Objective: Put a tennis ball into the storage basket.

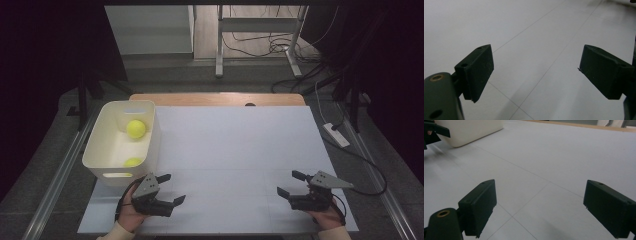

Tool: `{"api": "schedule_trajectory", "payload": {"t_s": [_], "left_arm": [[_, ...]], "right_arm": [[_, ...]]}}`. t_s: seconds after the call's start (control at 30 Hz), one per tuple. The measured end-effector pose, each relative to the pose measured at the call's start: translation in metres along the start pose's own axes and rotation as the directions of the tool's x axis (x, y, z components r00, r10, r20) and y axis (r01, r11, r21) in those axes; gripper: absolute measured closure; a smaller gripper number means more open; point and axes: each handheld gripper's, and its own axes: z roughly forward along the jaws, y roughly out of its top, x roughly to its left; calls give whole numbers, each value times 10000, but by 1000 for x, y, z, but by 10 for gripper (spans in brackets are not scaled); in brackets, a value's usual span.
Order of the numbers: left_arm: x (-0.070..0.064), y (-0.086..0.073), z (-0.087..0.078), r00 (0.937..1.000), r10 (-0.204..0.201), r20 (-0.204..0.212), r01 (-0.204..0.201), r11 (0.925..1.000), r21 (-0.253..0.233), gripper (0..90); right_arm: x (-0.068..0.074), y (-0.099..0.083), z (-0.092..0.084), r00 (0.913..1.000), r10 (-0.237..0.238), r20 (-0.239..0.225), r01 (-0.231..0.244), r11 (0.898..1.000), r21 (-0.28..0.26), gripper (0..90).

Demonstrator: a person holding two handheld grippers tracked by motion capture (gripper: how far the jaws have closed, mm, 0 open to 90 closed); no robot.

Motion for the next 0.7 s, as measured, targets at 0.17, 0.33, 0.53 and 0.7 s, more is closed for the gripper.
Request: {"api": "schedule_trajectory", "payload": {"t_s": [0.17,0.33,0.53,0.7], "left_arm": [[3,-3,-3,9998,-207,-51,207,9997,-123,133],[3,-2,-5,9998,-204,-65,203,9996,-197,133],[2,-1,-5,9998,-202,-85,200,9996,-223,133],[2,0,-4,9997,-223,-88,221,9995,-228,133]], "right_arm": [[1,-1,1,9998,-108,-171,110,9999,123,113],[2,-1,0,9994,-192,-295,197,9997,147,113],[1,-1,0,9993,-200,-322,205,9996,168,113],[1,-2,0,9994,-174,-305,180,9996,204,113]]}}
